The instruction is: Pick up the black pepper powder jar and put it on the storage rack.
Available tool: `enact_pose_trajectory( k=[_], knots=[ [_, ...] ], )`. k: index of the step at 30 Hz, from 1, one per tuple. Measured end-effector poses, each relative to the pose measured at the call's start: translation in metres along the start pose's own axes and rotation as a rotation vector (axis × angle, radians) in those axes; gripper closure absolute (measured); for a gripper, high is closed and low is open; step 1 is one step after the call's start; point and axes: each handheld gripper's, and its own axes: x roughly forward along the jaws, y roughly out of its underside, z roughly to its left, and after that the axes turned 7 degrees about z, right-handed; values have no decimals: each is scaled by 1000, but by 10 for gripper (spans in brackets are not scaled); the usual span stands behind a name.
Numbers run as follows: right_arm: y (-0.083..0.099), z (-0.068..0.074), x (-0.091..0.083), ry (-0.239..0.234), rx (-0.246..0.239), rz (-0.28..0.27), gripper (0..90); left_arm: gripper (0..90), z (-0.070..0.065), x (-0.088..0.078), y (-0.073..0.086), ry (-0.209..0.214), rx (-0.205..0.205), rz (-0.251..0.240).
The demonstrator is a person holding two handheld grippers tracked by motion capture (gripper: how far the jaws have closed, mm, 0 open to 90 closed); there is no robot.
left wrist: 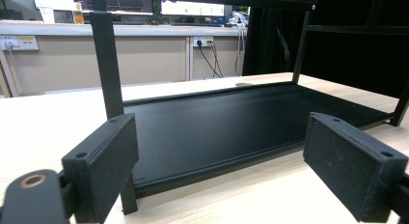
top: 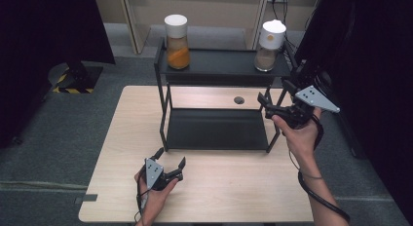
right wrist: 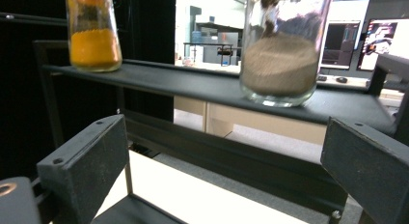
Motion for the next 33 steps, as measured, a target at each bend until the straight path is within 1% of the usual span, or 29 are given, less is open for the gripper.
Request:
enact_pose_trajectory(
  k=[12, 18, 24, 33],
  knots=[
    [24, 8, -7, -33, -6, 39, 34, 118, 0, 0, 0, -1, 3, 0],
    [37, 10, -10, -45, 4, 67, 34, 118, 0, 0, 0, -1, 1, 2],
    [55, 14, -16, -50, 22, 79, 34, 119, 0, 0, 0, -2, 3, 1],
    [72, 15, -19, -60, 38, 114, 34, 118, 0, 0, 0, -3, 2, 1]
  ],
)
